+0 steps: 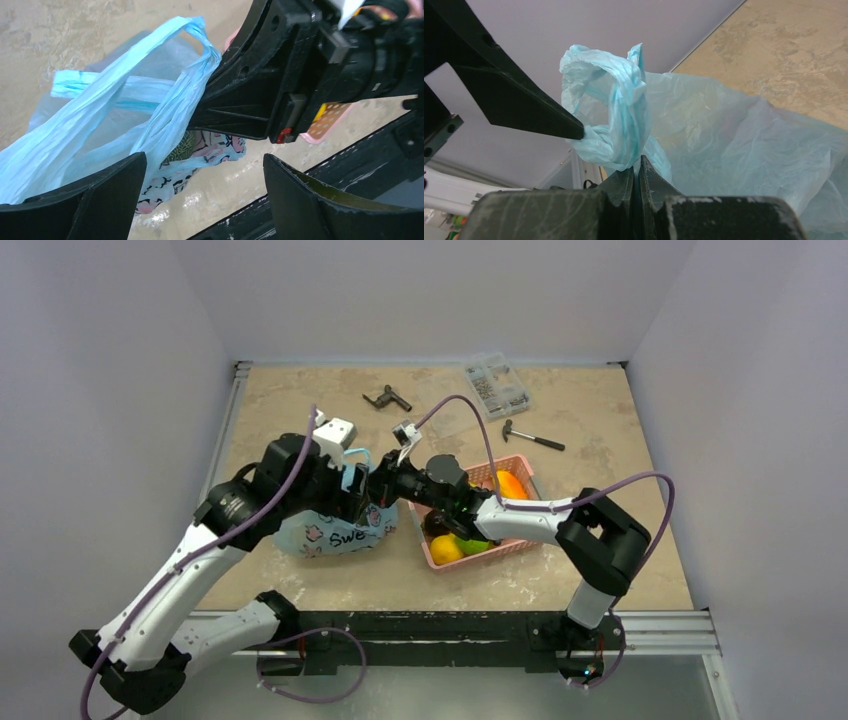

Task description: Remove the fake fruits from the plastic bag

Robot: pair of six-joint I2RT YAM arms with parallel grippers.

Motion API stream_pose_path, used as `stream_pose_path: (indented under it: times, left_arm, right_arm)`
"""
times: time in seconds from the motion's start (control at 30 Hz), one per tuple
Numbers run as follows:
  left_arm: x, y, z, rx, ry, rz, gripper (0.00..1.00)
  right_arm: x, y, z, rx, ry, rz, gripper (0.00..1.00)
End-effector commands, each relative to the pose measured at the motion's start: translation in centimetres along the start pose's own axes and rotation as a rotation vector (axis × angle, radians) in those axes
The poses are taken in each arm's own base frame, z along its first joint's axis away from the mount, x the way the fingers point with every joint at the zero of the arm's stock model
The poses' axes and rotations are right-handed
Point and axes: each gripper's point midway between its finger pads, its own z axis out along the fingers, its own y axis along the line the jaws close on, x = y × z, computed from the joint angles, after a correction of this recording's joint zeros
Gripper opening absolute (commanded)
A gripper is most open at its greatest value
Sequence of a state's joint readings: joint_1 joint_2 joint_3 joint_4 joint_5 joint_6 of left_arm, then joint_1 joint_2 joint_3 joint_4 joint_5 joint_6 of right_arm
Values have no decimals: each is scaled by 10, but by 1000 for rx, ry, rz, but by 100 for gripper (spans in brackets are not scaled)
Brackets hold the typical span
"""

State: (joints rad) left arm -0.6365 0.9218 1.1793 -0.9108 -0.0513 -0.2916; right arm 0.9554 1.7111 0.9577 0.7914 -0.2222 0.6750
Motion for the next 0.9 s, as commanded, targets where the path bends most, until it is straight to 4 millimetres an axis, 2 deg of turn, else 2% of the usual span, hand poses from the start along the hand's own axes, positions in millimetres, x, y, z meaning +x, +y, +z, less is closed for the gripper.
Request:
stream_pose_path:
  times: [0.0,0.13,0.2,0.27,0.4,0.53,0.7,0.87]
  left_arm:
    - [12,17,3,-97,116,162,84]
    - [33,31,5,-149,187,195,80]
    - [41,34,5,-159,212,198,72]
    - [47,37,2,-172,229,186,59]
    - [52,41,-18,-183,170,138,46]
    - [54,46,-43,-186,65,74,23]
    - [62,61,-72,-266,33,-23,0]
    - [60,49,-91,-179,-47,-88,0]
  right_arm:
    - [-32,38,-7,-120,-85,7,0]
    - [-34,40,-8,-129,-89,28,0]
    - [-36,42,-7,-134,-92,27,0]
    - [-36,43,-5,-134,-89,27,0]
    - [-39,40,-5,-110,-95,32,0]
    - [-44,40,-3,-93,-94,14,0]
    - [-46,36,1,-61,-86,-16,0]
    - [-48,30,2,-32,-98,-16,0]
